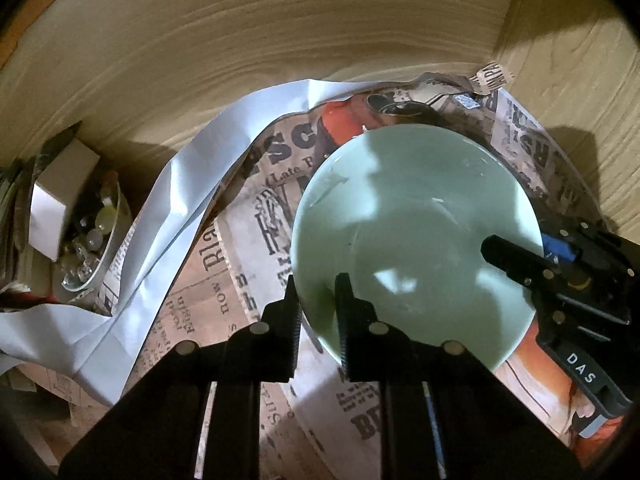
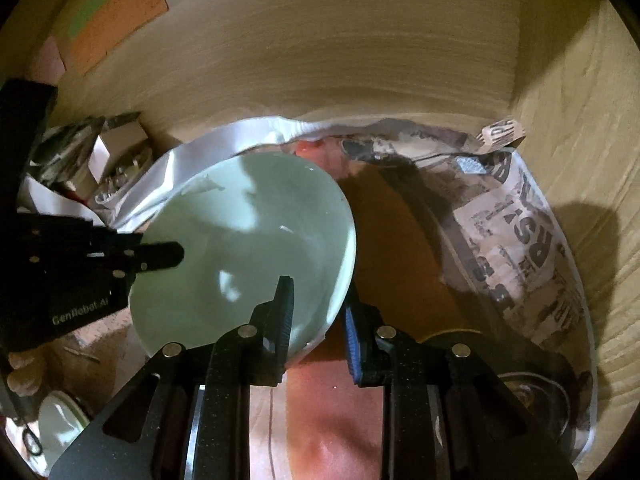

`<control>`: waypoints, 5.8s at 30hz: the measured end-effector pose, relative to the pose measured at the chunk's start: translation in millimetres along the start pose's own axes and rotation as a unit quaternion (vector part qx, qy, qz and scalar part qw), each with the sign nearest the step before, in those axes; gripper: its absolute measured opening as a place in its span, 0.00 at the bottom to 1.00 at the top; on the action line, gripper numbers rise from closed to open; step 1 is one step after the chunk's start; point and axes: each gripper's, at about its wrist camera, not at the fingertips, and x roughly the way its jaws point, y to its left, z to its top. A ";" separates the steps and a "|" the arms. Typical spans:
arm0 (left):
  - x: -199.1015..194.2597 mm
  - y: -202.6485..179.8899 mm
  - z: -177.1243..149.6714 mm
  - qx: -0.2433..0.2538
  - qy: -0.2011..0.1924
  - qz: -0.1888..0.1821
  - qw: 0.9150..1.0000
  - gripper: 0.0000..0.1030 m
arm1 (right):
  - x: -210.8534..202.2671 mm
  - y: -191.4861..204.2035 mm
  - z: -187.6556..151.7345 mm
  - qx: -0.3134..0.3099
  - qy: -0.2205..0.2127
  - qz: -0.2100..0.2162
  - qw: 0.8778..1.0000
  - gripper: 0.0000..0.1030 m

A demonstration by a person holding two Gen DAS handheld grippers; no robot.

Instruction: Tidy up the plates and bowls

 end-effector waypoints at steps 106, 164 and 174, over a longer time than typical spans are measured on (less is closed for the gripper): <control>-178.1 163.6 -326.9 -0.184 -0.119 0.085 0.972 0.15 | -57.4 285.4 -120.2 -0.174 -0.008 0.135 0.975 0.23; -143.0 189.2 -334.8 -0.217 -0.090 -0.035 0.971 0.61 | -26.9 273.1 -121.9 -0.153 0.059 0.130 0.978 0.59; -138.0 182.9 -330.8 -0.209 -0.086 -0.057 0.972 0.42 | -15.6 277.5 -121.8 -0.138 0.100 0.165 0.971 0.47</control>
